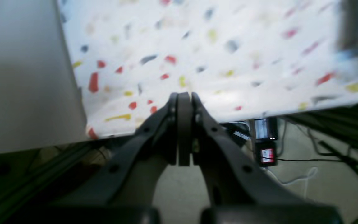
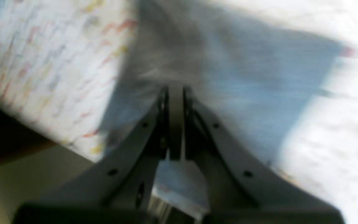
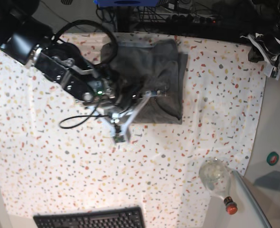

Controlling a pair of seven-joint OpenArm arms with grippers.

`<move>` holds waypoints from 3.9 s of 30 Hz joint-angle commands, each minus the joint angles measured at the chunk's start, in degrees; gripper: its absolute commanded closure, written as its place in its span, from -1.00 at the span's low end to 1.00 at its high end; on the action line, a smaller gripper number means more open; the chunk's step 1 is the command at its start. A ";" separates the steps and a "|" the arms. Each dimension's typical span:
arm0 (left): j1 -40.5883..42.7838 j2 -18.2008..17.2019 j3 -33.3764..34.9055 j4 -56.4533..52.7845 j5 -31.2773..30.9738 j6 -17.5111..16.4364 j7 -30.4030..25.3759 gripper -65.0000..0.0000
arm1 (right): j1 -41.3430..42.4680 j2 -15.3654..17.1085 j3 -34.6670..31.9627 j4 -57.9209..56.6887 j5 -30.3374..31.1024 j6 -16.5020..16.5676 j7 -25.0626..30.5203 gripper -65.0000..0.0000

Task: Layout the t-shirt on the table in an organized manner, then fold the t-shirt properly
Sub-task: 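Grasp the folded t-shirt corner with the left gripper, then drag the folded t-shirt with the left gripper and release it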

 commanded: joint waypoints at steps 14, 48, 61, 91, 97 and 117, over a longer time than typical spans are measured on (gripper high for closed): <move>-12.58 7.66 22.00 -0.90 -5.61 0.42 6.24 -1.00 | -17.09 10.56 25.34 1.68 -0.18 9.79 1.00 1.00; -41.16 -1.39 70.44 -25.25 17.78 6.01 0.52 1.00 | -30.01 11.35 51.10 -5.27 -0.27 20.52 6.63 1.00; -56.72 8.63 99.80 -28.59 38.09 5.92 -0.01 1.00 | -31.24 9.77 51.19 -6.76 -0.27 20.52 8.47 1.00; -54.52 17.51 85.74 -41.34 38.35 5.92 0.43 1.00 | -30.89 9.68 50.84 -11.25 -0.27 20.43 11.64 1.00; -54.78 17.86 85.74 -41.16 38.44 6.01 1.49 1.00 | -30.89 9.68 50.84 -11.25 -0.27 20.43 11.64 1.00; -55.13 11.44 83.71 -10.22 37.73 5.92 17.49 0.42 | -32.83 9.86 51.10 -7.99 -0.27 20.43 11.72 1.00</move>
